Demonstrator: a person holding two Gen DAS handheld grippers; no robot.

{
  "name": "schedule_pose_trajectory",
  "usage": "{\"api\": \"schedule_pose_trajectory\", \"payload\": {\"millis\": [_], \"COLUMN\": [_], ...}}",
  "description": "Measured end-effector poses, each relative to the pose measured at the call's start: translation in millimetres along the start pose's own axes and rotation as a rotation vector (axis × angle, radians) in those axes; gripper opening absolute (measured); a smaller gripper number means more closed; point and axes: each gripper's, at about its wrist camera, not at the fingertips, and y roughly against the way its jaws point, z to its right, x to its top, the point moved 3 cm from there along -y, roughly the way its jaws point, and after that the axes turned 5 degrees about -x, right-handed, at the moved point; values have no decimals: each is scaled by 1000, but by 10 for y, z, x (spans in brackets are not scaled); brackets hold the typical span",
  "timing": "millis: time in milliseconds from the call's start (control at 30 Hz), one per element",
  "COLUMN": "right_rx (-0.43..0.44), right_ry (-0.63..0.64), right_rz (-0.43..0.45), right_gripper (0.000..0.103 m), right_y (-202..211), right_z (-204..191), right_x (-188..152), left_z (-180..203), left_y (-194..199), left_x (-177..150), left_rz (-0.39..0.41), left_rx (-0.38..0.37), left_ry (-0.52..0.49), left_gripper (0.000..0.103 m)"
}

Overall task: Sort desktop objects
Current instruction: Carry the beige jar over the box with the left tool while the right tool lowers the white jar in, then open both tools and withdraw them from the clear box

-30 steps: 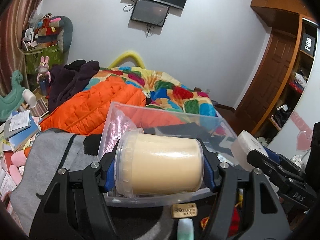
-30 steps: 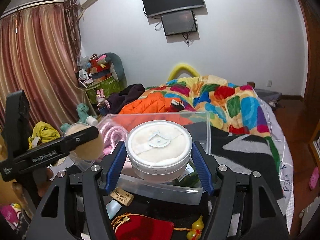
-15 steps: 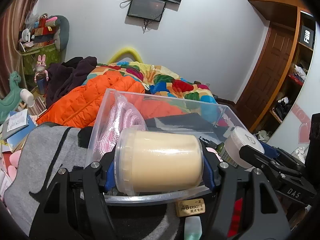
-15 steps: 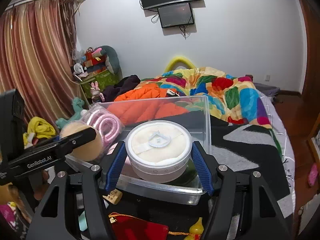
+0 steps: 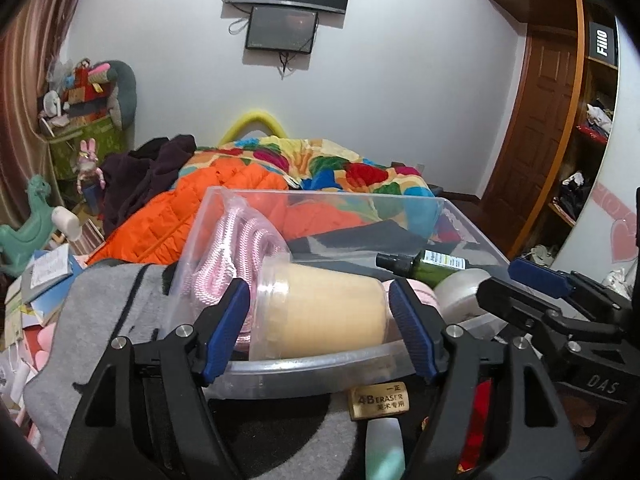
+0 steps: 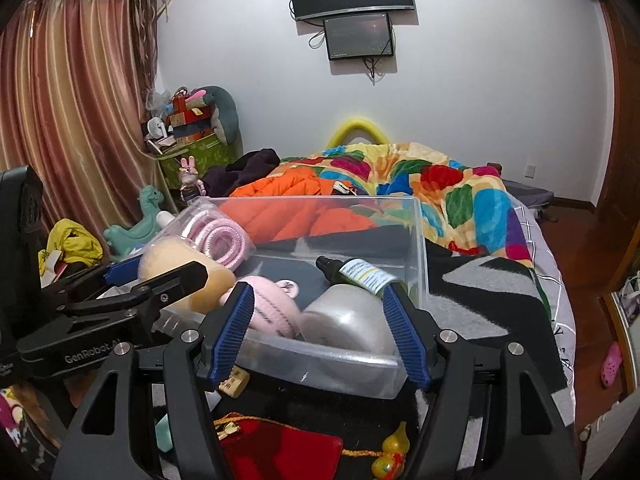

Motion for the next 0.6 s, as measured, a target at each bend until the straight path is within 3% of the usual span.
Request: {"api": "schedule_pose_trajectory", "payload": {"millis": [600], "right_rx": [-6], "right_ry": [40], "right_rz": [22], "right_gripper": [72], "right_y": [387], "right_z": [-205], "right_x": [-232], "left_z": [-102], "left_y": [449], "left_x": [-150], "left_rz": [-1], "left_rx": [4], "left_ry": [65], "left_gripper": [78]}}
